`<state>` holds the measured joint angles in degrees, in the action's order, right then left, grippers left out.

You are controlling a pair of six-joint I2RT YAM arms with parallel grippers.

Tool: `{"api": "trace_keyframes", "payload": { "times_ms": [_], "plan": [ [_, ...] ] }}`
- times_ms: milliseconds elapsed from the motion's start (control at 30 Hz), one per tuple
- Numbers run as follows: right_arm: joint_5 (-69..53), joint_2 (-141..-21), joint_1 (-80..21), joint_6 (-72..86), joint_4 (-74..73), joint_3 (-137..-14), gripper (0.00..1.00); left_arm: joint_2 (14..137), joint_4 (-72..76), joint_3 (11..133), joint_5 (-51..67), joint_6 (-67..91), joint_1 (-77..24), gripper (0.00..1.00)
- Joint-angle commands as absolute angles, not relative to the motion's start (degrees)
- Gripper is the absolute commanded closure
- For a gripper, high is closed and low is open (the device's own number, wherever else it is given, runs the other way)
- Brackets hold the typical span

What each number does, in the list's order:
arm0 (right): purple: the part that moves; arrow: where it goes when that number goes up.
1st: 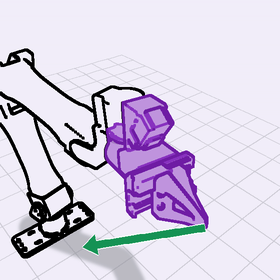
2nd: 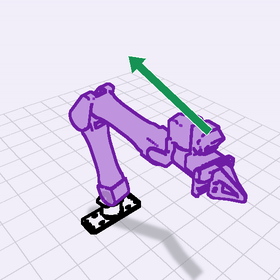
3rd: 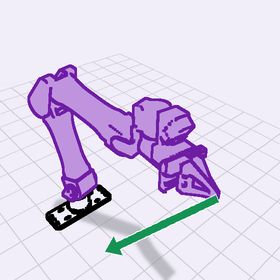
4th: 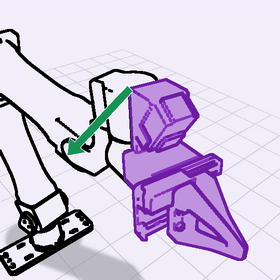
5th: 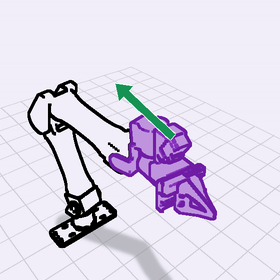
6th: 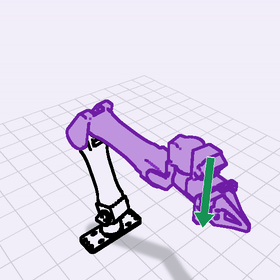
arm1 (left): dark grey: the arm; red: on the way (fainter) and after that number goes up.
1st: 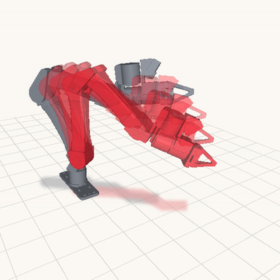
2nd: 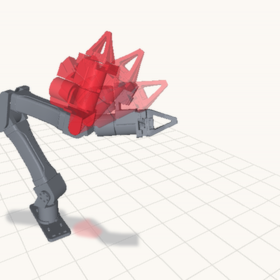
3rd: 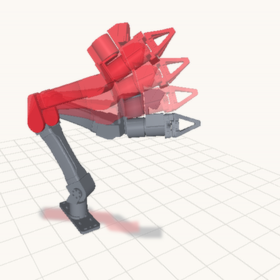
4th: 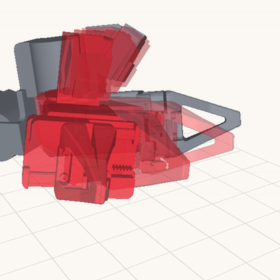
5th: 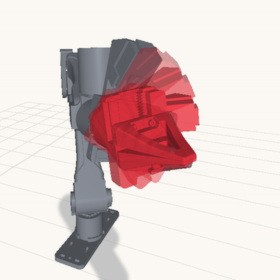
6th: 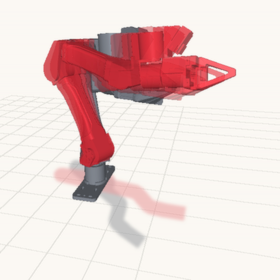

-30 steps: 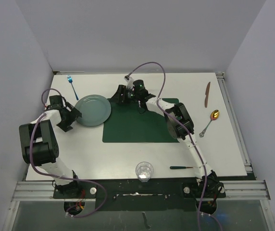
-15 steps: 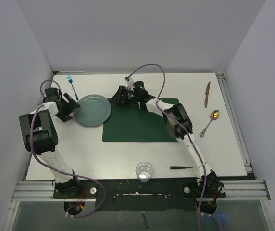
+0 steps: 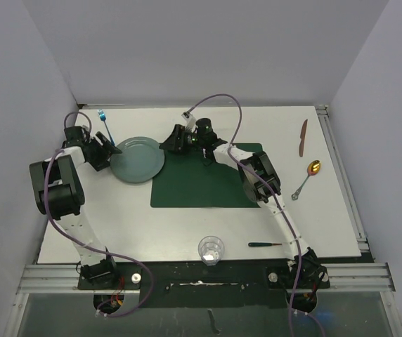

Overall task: Set the dinner table for one person
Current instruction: Pick up the plate at the center of the board.

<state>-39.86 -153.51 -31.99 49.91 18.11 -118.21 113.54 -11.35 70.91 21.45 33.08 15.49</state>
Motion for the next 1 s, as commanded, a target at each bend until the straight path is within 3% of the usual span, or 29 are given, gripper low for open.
{"api": "trace_keyframes", "payload": {
  "times_ms": [0, 333, 633, 967],
  "plan": [
    [-42.1, -154.7, -33.5, 50.7, 20.1, -120.0, 0.38, 121.3, -16.7, 68.6, 23.3, 28.9, 14.8, 0.34],
    [-42.1, -155.1, -34.9, 47.6, 14.1, -119.1, 0.41, 123.1, -16.1, 69.0, 25.4, 28.5, 14.3, 0.42],
    [-41.5, -154.5, -35.5, 46.1, 12.5, -116.4, 0.47, 127.2, -12.4, 68.1, 30.8, 28.8, 12.9, 0.6],
    [-42.6, -159.9, -35.6, 48.1, 14.1, -117.4, 0.5, 131.1, -19.7, 74.5, 32.6, 25.2, 12.7, 0.63]
  ]
}}
